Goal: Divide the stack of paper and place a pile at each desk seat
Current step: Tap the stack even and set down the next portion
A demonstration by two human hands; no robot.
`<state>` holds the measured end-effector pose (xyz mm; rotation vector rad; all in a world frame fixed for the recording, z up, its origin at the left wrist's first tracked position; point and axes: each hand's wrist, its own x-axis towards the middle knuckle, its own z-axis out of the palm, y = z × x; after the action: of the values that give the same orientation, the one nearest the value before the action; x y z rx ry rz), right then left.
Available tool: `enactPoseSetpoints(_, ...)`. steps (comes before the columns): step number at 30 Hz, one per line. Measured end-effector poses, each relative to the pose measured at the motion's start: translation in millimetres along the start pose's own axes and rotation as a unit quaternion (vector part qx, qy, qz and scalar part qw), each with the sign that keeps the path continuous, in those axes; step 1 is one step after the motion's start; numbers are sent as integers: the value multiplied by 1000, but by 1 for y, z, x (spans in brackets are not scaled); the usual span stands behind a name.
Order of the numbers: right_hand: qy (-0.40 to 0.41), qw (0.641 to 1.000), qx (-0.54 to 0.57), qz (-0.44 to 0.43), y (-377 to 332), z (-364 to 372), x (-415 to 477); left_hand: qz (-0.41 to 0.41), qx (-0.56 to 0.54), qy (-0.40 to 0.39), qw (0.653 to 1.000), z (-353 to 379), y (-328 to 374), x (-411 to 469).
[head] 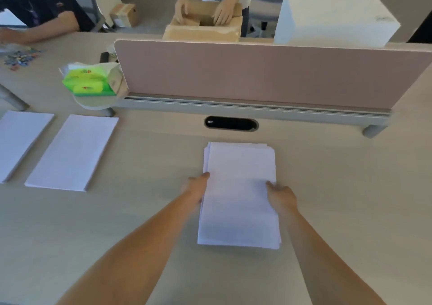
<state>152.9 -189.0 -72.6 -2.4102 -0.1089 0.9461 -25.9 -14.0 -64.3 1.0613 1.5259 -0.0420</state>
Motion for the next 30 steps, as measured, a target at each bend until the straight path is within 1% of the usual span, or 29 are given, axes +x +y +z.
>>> enactPoseSetpoints(4,13,997,-69,25,-22,23,-2,-12,-15,-1,1000,-6,-16,32)
enactPoseSetpoints(7,3,995,-101,23,-36,41,-8,-9,-24,16,1000,-26,-16,27)
enactPoseSetpoints(12,-34,993,-113,0,-63,89,-41,-4,-11,64,998,-85,-17,-2)
enactPoseSetpoints(18,-72,989,-131,-19,-94,166,-103,10,0,101,995,-173,-46,-1)
enactPoseSetpoints(24,-84,988,-123,-29,-115,220,-149,24,-13,89,996,-242,-71,13)
enactPoseSetpoints(28,-91,990,-103,-22,-120,242,-167,40,-9,78,996,-269,-84,22)
enactPoseSetpoints(30,-76,991,-108,-28,-122,245,-176,44,-5,67,997,-274,-87,26)
